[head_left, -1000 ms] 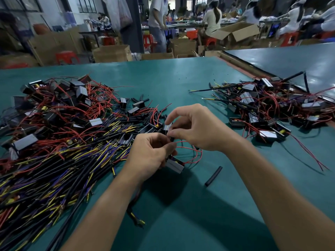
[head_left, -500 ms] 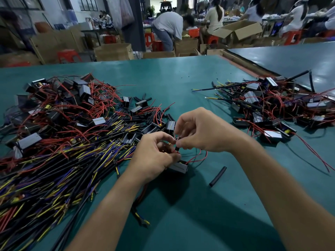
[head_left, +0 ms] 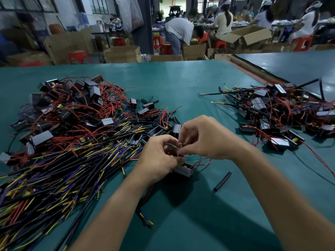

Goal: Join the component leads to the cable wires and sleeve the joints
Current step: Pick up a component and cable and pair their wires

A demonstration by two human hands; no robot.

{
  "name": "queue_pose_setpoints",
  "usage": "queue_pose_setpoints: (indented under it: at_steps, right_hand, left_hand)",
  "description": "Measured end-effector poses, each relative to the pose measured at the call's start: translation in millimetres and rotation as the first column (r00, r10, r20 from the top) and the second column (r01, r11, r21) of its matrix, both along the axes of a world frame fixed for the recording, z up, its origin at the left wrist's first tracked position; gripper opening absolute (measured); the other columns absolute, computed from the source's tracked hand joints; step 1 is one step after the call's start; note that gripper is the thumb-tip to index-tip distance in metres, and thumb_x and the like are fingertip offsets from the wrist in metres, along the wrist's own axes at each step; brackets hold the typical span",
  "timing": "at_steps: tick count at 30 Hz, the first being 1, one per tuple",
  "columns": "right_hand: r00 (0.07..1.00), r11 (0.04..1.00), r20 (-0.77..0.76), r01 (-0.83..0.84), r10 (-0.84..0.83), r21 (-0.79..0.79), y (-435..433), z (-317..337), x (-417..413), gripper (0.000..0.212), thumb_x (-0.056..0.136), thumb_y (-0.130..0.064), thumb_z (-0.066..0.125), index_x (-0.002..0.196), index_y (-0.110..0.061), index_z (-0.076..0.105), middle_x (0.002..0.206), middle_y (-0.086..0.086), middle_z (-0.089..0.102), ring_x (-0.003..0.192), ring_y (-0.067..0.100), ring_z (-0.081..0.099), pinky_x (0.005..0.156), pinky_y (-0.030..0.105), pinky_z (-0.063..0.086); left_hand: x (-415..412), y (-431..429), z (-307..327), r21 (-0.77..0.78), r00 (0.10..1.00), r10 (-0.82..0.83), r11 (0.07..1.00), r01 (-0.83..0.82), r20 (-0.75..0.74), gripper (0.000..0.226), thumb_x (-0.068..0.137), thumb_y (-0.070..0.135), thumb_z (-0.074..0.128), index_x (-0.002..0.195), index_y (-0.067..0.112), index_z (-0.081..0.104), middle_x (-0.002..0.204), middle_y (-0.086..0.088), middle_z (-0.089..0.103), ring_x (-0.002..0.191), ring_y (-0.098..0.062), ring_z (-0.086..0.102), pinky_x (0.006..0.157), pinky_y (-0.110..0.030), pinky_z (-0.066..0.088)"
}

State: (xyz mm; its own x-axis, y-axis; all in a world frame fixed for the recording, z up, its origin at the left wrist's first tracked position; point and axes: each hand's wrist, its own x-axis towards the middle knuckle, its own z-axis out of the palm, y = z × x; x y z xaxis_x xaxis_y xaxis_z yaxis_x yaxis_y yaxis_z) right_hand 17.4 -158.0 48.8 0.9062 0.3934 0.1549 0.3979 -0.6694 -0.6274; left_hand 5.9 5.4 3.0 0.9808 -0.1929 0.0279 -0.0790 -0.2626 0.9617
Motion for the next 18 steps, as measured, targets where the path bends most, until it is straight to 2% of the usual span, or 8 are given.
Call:
queue_pose_setpoints:
  at_steps: [2,5,9,15,18]
  right_hand:
    - [0.999,1.0,-0.031,-0.016,0.017,0.027,-7,3,1,0.015,0.07,-0.017,0.085,0.072,-0.02,0.07,0.068,-0.004,0.072,0.064,0.012,0.068,0.068,0.035,0.058]
    - [0.996,0.997,-0.082,-0.02,0.026,0.075,-16,7,1,0.008,0.076,-0.011,0.079,0.072,-0.015,0.073,0.068,0.004,0.072,0.058,0.01,0.06,0.066,0.038,0.055]
    - [0.994,0.997,-0.106,-0.03,0.038,0.076,-13,8,-1,0.009,0.079,-0.011,0.077,0.072,-0.014,0.073,0.065,0.007,0.07,0.056,0.01,0.056,0.06,0.034,0.051]
    - [0.994,0.993,-0.092,-0.052,0.062,0.104,-12,7,0,0.01,0.081,-0.012,0.075,0.072,-0.015,0.073,0.062,0.003,0.069,0.055,0.008,0.058,0.055,0.023,0.046]
    - [0.993,0.994,-0.111,-0.026,0.038,0.109,-12,7,0,0.011,0.08,-0.011,0.075,0.07,-0.016,0.074,0.06,0.003,0.068,0.054,0.009,0.057,0.055,0.027,0.045]
  left_hand:
    - [1,1,-1,0.008,1.0,-0.006,1.0,0.006,0.014,0.027,0.069,-0.007,0.079,0.079,0.014,0.066,0.06,0.002,0.066,0.045,-0.012,0.051,0.04,-0.022,0.041]
    - [2,2,-1,-0.002,0.999,-0.042,0.999,0.042,0.025,0.019,0.07,-0.005,0.079,0.078,0.008,0.067,0.064,-0.004,0.067,0.046,-0.012,0.052,0.039,-0.021,0.041]
    - [3,3,-3,-0.018,0.998,-0.05,0.999,0.051,0.035,0.014,0.072,-0.003,0.078,0.076,0.004,0.066,0.063,-0.01,0.063,0.046,-0.016,0.05,0.039,-0.022,0.041]
    - [2,3,-1,-0.009,0.993,-0.08,0.997,0.081,0.083,0.011,0.075,0.003,0.078,0.07,0.009,0.07,0.055,0.0,0.062,0.044,-0.009,0.048,0.043,-0.02,0.039]
    - [-1,1,-1,-0.04,0.994,-0.071,0.996,0.074,0.077,0.014,0.081,0.014,0.076,0.069,0.009,0.072,0.054,0.0,0.061,0.044,-0.009,0.047,0.046,-0.022,0.037]
